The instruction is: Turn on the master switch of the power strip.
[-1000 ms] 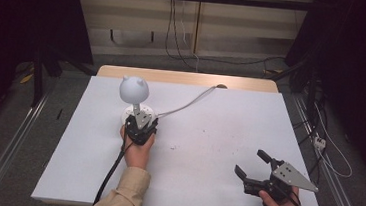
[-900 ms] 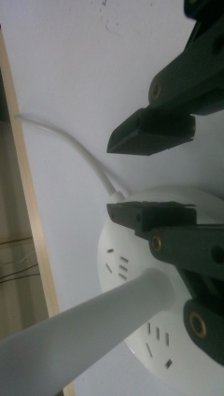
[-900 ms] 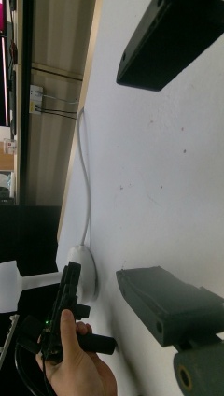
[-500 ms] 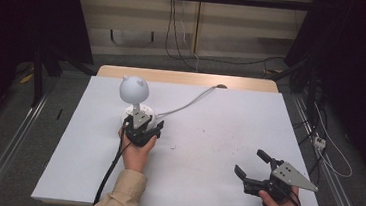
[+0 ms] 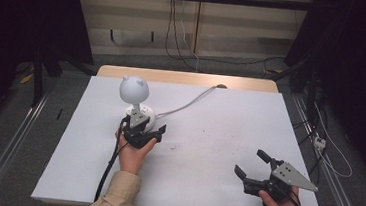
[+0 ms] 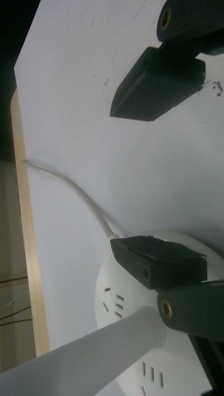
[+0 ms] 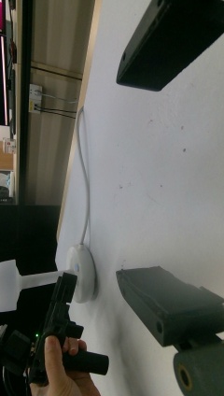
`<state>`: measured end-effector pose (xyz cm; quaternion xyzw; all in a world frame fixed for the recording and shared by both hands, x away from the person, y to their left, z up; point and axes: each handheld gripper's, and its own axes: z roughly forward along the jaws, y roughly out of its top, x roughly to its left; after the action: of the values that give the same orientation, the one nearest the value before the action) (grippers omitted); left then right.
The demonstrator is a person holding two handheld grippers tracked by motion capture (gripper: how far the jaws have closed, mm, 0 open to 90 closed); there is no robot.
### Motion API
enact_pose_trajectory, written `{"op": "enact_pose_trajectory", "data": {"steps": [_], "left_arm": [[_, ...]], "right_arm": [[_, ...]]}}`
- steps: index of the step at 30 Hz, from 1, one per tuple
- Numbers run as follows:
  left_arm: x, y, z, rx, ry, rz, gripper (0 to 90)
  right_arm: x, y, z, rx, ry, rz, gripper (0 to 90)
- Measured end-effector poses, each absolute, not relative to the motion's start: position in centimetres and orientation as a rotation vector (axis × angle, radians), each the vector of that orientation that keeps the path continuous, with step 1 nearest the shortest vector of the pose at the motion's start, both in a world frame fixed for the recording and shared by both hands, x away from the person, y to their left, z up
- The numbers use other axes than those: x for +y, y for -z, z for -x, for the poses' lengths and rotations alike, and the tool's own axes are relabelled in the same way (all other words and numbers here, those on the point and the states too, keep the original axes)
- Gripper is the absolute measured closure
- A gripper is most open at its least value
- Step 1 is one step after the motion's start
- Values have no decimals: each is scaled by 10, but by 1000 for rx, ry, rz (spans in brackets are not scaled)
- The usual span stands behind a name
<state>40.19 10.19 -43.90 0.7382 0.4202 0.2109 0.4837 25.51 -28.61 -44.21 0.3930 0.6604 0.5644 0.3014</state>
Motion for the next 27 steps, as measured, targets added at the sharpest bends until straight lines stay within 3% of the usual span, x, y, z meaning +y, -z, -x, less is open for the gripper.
{"op": "enact_pose_trajectory", "data": {"steps": [10, 27], "left_arm": [[108, 433, -395, 994, -470, -1802, 149], [128, 426, -383, 950, -423, -1778, 86]], "right_arm": [[-285, 442, -255, 1761, -1496, -1038, 61], [-284, 442, -255, 1770, -1494, -1034, 61]]}}
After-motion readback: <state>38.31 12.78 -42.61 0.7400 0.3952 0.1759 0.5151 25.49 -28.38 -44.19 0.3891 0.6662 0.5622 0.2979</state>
